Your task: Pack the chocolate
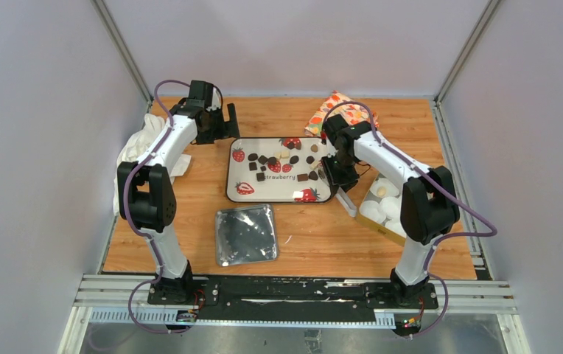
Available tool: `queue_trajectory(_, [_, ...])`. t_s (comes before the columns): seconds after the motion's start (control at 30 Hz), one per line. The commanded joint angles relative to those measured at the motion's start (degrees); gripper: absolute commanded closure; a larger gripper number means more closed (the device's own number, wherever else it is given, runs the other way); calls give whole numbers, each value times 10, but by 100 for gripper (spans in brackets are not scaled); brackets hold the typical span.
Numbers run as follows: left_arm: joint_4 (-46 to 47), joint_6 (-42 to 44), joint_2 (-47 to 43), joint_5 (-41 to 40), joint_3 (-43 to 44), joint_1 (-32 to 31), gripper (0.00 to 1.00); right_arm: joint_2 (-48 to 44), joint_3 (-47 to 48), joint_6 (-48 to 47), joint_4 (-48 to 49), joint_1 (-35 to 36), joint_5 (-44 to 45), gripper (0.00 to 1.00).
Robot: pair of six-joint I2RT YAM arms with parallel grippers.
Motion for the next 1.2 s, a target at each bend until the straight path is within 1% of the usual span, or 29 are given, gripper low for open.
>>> queue_trajectory(0.0, [3, 10, -7, -7, -2, 3, 0, 11, -6, 8, -3, 11, -1, 60])
queue_trajectory(0.7, [1, 16, 13, -8, 18, 3, 0, 47, 20, 16, 1, 17, 51, 57])
queue_trajectory(0.87, [-3, 16, 21, -6, 32, 4, 0, 63, 34, 13, 4, 16, 49, 62])
queue_trajectory(0.93, [-4, 17, 24, -5, 36, 4, 0, 71, 46, 10, 3, 17, 46, 62])
queue_trajectory(1.17, [-6, 18, 30, -3, 43, 4, 0, 93, 75, -3, -3, 17, 46, 58])
